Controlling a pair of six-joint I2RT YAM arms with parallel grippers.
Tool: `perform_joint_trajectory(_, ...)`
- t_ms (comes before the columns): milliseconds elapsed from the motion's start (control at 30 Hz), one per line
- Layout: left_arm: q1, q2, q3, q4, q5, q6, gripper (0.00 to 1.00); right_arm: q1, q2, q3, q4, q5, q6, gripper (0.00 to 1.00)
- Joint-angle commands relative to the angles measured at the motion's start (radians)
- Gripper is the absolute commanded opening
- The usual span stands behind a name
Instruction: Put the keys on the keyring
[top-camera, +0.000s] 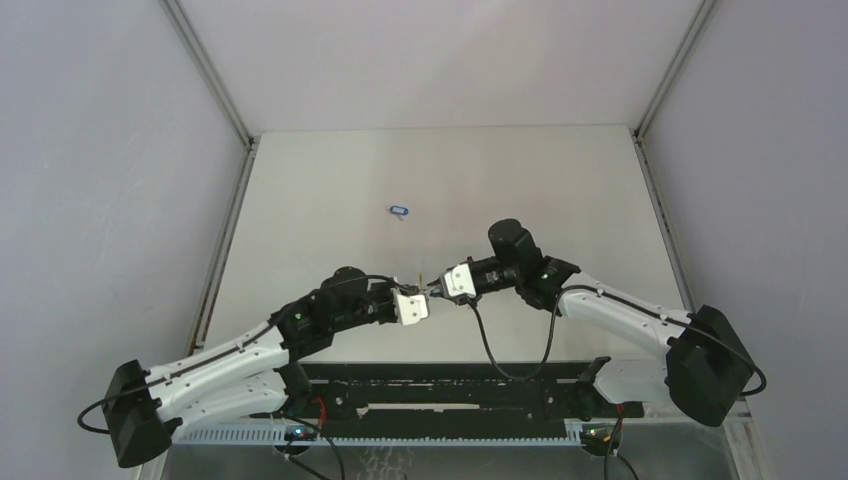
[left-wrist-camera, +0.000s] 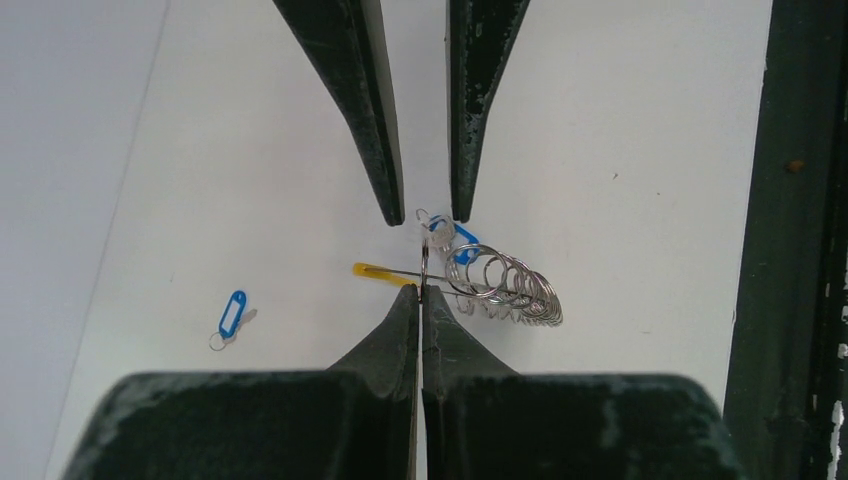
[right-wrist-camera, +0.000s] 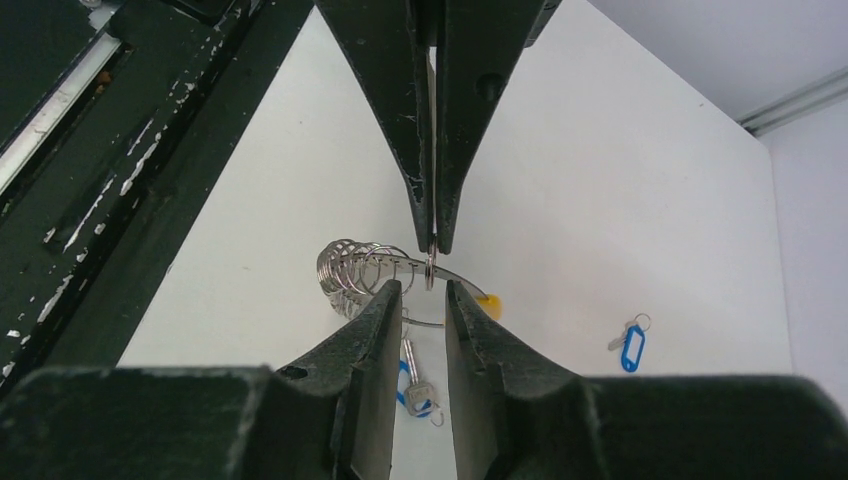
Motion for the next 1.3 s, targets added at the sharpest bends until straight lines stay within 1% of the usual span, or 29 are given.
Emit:
perform_joint_trajectory(0,-0.008,-0.031,0.047,0.052,-0.028,0.031,0.00,0.019,0.002,0.001,0.046,0.029,-0.038,0.22)
perform_joint_trajectory(467,-0.016,-0.034,0.056,0.041,-0.030,0.024,0.00,0.058,0.042,0.002,0.111,0.113,-0.047,0.18)
perform_joint_trajectory(567,-0.016,-0.034,0.057,0.037,-0.027,0.022,0.00,0.060,0.045,0.002,0.111,0.115,-0.045,0.11)
perform_joint_trajectory(600,-0.016,-0.033,0.056,0.037,-0.027,0.021,0.00,0.060,0.046,0.001,0.112,0.116,-0.046,0.07)
perform_joint_trajectory(633,-0.016,-0.034,0.056,0.038,-0.028,0.021,0.00,0.059,0.046,0.001,0.111,0.116,-0.044,0.01)
perform_joint_trajectory(733,-0.016,-0.038,0.049,0.047,-0.036,0.016,0.01,0.056,0.048,0.002,0.109,0.113,-0.035,0.00)
perform_joint_trajectory(767,-0.016,-0.042,0.041,0.054,-0.041,0.013,0.03,0.053,0.046,0.001,0.110,0.098,-0.026,0.00)
perform_joint_trajectory(900,-0.016,-0.072,0.004,0.099,-0.064,0.001,0.21,0.024,0.025,-0.025,0.173,0.044,0.026,0.00)
perform_joint_trajectory(1000,-0.016,-0.097,-0.024,0.132,-0.084,-0.009,0.28,-0.005,0.002,-0.053,0.246,-0.015,0.077,0.00)
perform_joint_trajectory(1067,-0.016,-0.113,-0.048,0.163,-0.095,-0.014,0.31,-0.026,-0.005,-0.071,0.305,-0.053,0.132,0.00)
perform_joint_trajectory(1267,-0.014,-0.130,-0.069,0.181,-0.087,-0.019,0.33,-0.079,-0.010,-0.115,0.458,-0.152,0.262,0.00)
